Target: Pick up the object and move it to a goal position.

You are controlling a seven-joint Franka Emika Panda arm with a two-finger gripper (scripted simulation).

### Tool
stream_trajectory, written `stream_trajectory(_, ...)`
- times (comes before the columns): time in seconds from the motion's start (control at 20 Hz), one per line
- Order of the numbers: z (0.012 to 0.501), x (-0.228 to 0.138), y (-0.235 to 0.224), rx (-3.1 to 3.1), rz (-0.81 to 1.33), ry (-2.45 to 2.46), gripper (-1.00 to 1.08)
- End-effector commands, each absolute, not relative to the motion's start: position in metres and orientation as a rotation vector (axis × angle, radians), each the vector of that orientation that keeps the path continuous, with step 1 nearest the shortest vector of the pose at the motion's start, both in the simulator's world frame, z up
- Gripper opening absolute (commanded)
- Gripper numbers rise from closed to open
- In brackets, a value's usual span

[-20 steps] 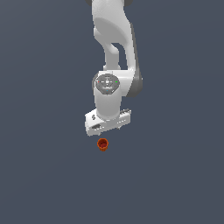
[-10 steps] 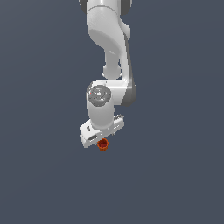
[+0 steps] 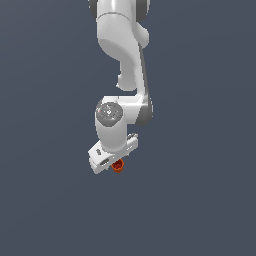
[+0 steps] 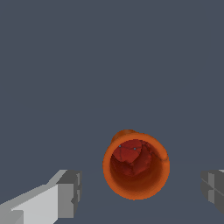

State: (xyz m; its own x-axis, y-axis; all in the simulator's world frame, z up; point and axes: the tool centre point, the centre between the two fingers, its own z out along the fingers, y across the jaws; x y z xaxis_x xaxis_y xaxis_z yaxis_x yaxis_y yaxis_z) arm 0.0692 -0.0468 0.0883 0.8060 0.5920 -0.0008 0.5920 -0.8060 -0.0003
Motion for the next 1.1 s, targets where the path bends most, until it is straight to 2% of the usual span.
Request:
stream_trajectory(0.0, 0.088, 0.069, -0.047, -2.985, 0.001, -0.979, 1.00)
stream_trajectory(0.65, 0.041, 0.068, -0.047, -2.983, 0.000, -0.985, 1.00)
stream_trajectory(0.9, 0.038, 0.070, -0.047, -2.983, 0.000, -0.985, 1.00)
stream_trajectory(0.95, 0.038, 0.070, -0.047, -2.983, 0.000, -0.985, -1.00)
stream_trajectory(1.05, 0.038, 0.070, -0.047, -2.983, 0.000, -0.985, -1.00)
